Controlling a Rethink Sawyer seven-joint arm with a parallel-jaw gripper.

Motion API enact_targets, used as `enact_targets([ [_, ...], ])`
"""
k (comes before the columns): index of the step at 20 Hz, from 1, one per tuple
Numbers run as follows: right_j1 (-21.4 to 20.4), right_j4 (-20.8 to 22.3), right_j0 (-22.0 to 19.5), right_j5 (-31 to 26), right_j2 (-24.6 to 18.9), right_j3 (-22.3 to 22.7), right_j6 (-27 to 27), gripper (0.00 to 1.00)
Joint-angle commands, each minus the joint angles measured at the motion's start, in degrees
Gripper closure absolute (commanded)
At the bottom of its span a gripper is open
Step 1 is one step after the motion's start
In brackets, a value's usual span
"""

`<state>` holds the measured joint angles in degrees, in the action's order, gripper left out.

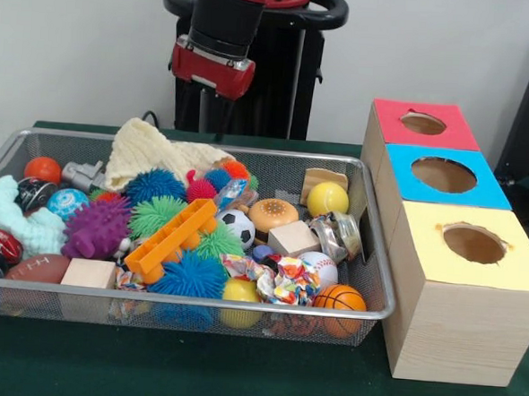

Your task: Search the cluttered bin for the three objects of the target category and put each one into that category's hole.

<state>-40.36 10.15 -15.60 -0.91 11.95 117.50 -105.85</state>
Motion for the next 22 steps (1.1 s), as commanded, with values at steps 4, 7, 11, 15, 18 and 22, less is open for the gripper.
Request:
enact_targets([
  [4,3.2,-7.9,0.1,-3.0,-4.0,-6.6,-11.3,0.0],
  [7,3.0,-8.4,-2.3,-1.7,-7.7,-5.9,-11.1,0.0],
  [11,3.3,-9.3,-3.0,-0.9,-9.0,-5.7,-10.9,0.0],
  [15,3.5,-9.9,-2.4,-0.8,-8.8,-6.2,-10.4,0.0],
  [18,3.5,-10.0,-3.0,0.0,-9.9,-5.9,-10.4,0.0],
  [22,3.5,-10.1,-4.4,1.2,-12.1,-5.0,-10.8,0.0],
])
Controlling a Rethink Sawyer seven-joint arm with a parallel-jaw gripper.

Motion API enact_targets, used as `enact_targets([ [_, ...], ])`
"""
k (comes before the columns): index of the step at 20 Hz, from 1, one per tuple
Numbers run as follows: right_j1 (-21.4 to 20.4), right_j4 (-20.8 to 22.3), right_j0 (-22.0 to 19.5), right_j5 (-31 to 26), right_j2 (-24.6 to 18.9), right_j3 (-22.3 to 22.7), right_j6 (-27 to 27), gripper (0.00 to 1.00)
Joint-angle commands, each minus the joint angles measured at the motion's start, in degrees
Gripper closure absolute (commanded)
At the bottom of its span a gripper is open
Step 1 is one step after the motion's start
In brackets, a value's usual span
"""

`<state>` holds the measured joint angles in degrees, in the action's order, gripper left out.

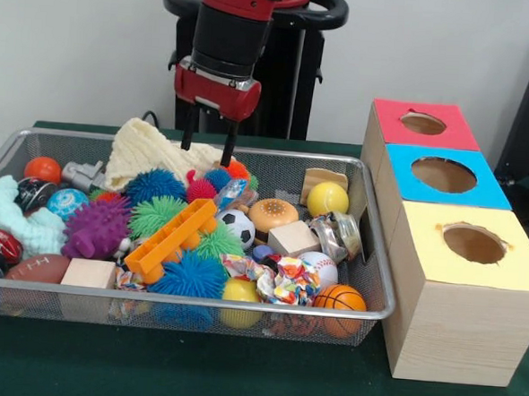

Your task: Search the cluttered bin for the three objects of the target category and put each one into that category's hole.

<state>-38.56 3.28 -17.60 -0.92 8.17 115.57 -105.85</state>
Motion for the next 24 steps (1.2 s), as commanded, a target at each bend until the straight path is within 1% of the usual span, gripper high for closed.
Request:
enact_targets([
  [1,1.6,-3.3,-2.4,1.2,-8.5,-3.0,-10.9,0.0],
  [7,1.9,-4.2,-1.6,1.1,-7.4,-3.6,-11.0,0.0],
  [11,1.9,-5.0,-1.1,0.2,-6.7,-4.8,-10.6,0.0],
  [20,1.8,-5.9,-0.3,0.4,-5.8,-4.1,-10.4,0.0],
  [24,2.7,-6.2,0.0,1.2,-5.9,-4.6,-10.5,0.0],
])
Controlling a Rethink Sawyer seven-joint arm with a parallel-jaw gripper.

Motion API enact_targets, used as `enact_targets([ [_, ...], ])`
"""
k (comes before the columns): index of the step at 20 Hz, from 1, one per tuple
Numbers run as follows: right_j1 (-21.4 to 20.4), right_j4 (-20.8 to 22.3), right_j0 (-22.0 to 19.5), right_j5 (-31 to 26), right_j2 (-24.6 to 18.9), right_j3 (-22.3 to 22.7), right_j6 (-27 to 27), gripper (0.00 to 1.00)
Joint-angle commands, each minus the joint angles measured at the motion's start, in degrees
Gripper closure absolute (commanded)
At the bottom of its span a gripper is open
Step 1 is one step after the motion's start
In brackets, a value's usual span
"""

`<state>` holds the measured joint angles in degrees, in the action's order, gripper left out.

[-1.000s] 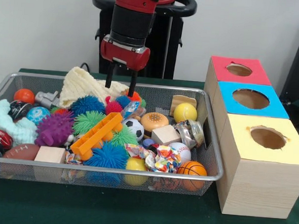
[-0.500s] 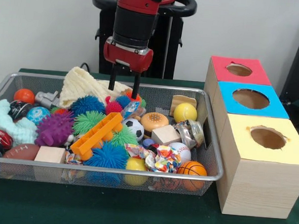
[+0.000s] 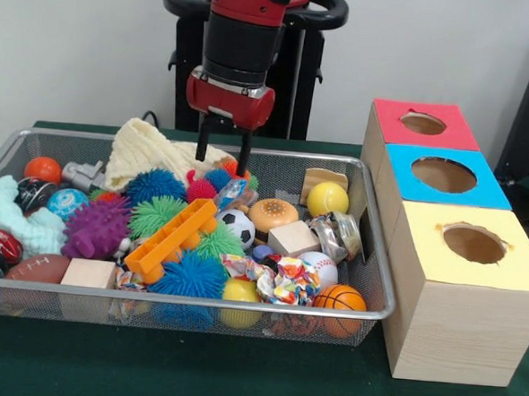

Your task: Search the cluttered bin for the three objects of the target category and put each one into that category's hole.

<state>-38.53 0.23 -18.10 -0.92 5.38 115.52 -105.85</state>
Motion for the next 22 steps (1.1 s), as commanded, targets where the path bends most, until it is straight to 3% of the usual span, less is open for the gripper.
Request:
enact_targets([
  [1,3.0,-3.2,0.4,1.7,-3.5,-4.6,-10.7,0.0],
  [22,6.4,-5.7,1.4,3.2,-3.0,-7.5,-11.3,0.0],
])
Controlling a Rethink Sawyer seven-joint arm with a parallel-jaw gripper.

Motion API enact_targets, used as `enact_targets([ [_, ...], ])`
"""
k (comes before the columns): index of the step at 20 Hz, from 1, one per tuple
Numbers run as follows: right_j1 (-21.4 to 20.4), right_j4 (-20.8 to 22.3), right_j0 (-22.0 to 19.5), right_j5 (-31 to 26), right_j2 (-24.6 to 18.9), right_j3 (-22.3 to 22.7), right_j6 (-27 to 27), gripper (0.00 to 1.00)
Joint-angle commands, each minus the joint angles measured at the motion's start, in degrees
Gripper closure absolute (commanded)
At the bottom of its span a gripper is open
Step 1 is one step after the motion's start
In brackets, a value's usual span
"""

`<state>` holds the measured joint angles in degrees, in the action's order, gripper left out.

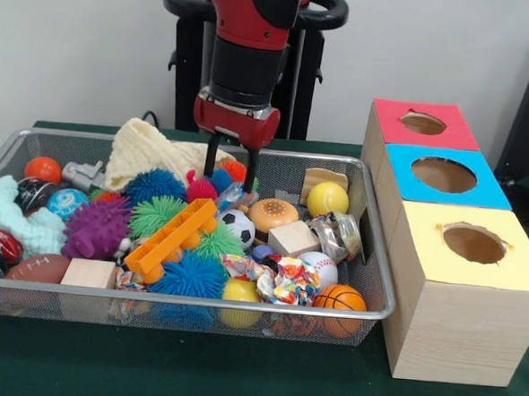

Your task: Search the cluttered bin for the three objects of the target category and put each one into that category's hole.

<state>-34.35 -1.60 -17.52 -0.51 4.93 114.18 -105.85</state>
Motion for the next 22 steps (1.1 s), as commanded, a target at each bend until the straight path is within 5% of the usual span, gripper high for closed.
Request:
enact_targets([
  [1,2.3,-4.1,1.0,2.6,-2.3,-6.2,-11.4,0.0],
  [2,2.3,-4.4,1.1,2.5,-2.1,-6.3,-11.4,0.0],
  [3,2.4,-4.7,1.4,2.1,-1.9,-6.3,-11.1,1.0],
  [22,1.0,-4.1,1.2,2.2,-1.4,-4.5,-9.9,1.0],
])
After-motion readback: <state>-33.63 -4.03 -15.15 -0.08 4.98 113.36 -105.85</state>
